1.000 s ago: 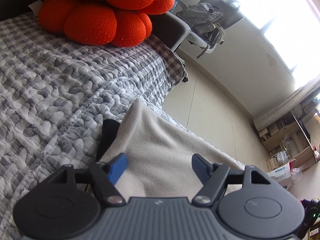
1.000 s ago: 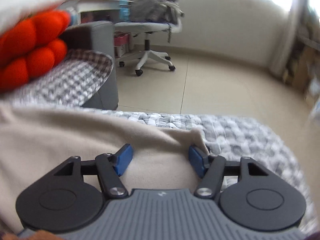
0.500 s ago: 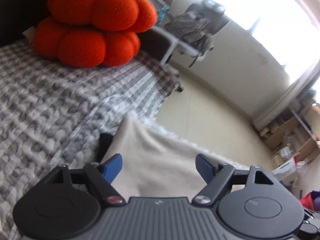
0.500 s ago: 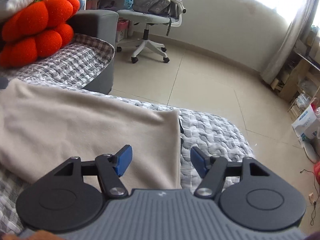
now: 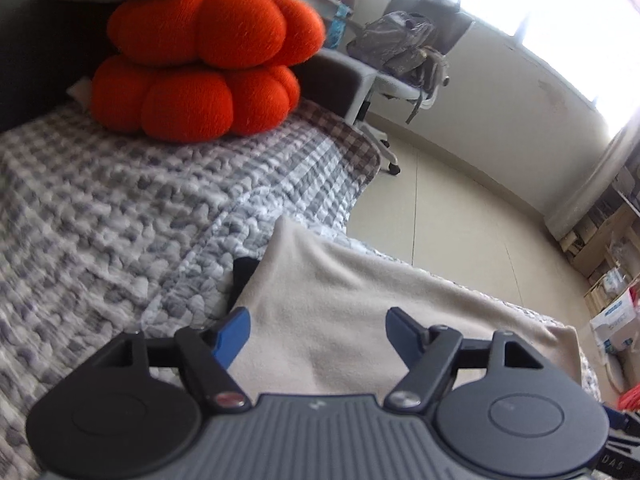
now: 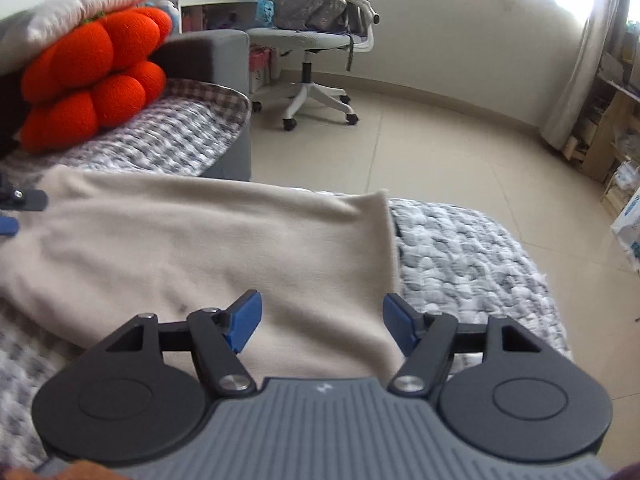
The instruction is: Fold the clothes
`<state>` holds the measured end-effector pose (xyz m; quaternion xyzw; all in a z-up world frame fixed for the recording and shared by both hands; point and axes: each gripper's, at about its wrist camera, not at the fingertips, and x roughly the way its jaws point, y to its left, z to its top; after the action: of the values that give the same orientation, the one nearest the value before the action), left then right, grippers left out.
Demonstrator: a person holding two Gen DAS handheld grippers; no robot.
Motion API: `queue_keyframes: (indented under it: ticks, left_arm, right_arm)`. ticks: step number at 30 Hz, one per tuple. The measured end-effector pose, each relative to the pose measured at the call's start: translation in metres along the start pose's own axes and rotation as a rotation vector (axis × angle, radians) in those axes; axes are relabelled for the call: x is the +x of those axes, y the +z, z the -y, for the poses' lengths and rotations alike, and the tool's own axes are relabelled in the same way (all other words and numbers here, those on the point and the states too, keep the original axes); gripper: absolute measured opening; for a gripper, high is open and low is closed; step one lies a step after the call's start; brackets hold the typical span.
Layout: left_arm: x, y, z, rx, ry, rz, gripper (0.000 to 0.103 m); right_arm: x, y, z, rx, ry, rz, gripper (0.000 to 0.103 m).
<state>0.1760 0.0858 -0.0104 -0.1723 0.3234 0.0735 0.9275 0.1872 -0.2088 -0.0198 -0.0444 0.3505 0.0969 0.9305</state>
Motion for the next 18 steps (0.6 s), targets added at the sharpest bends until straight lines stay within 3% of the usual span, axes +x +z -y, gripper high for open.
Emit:
queue_keyframes:
  ticks: [2,5,9,11,14,18]
  left_arm:
    - [-0.005,-0.004,0.007,0.056,0.021,0.019,0.077]
    - [0.008,-0.011,0.005,0.097,0.091,-0.039,0.076]
    - [0.032,-0.023,-0.018,0.098,0.124,-0.130,0.080]
    - [0.031,-0.019,-0.032,0.042,0.072,-0.135,0.079]
    - [0.014,-0.007,-0.042,0.006,0.112,-0.087,0.073]
    - [0.001,-0.001,-0.053,0.026,0.187,-0.036,0.074]
  right_arm:
    - [-0.004,0.000,-0.008,0.015,0.061,0.006,0.070]
    - [-0.004,-0.003,-0.030,-0.013,0.148,-0.008,0.070]
    - [0.016,-0.021,-0.064,-0.225,0.087,-0.107,0.073]
    - [0.016,-0.027,-0.071,-0.299,0.061,-0.080,0.077]
    - [0.005,-0.016,-0.054,-0.197,0.093,-0.052,0.077]
    - [-0.008,-0.002,-0.025,-0.054,0.103,-0.022,0.077]
